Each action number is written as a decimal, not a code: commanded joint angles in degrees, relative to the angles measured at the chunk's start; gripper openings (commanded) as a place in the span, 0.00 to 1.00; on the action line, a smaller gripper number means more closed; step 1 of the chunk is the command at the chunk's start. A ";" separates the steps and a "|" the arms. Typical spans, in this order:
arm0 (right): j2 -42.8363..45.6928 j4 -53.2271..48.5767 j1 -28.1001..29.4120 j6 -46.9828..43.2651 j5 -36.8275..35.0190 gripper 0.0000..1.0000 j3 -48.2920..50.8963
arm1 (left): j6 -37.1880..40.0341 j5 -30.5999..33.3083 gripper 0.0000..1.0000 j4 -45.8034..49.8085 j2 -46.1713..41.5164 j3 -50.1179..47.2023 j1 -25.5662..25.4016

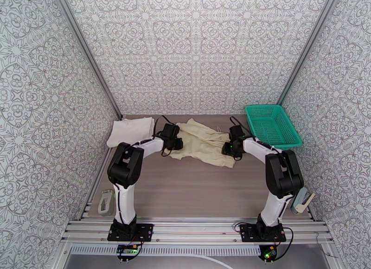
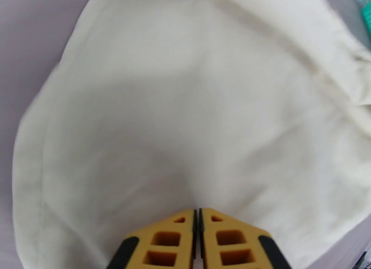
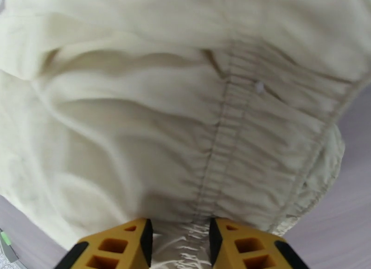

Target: Fold and stack the mixed laundry pile

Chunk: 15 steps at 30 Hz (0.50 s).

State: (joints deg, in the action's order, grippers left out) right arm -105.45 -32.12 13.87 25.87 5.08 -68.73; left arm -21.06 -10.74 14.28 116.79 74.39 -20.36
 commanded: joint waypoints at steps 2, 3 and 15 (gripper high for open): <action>2.85 -2.81 1.40 1.44 -1.58 0.40 5.62 | -2.11 0.50 0.10 0.12 -6.05 -8.88 0.75; 3.47 -3.02 1.65 1.51 -1.39 0.40 6.75 | -2.43 0.01 0.10 0.05 -7.03 -10.75 0.80; 15.19 -7.96 4.67 2.44 -0.69 0.40 17.32 | -7.66 -2.68 0.08 5.50 -27.77 -32.73 -0.98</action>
State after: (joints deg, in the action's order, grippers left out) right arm -92.55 -33.91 18.41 27.24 5.15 -54.00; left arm -26.44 -13.04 14.72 93.08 44.97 -20.58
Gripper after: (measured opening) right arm 0.395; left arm 0.082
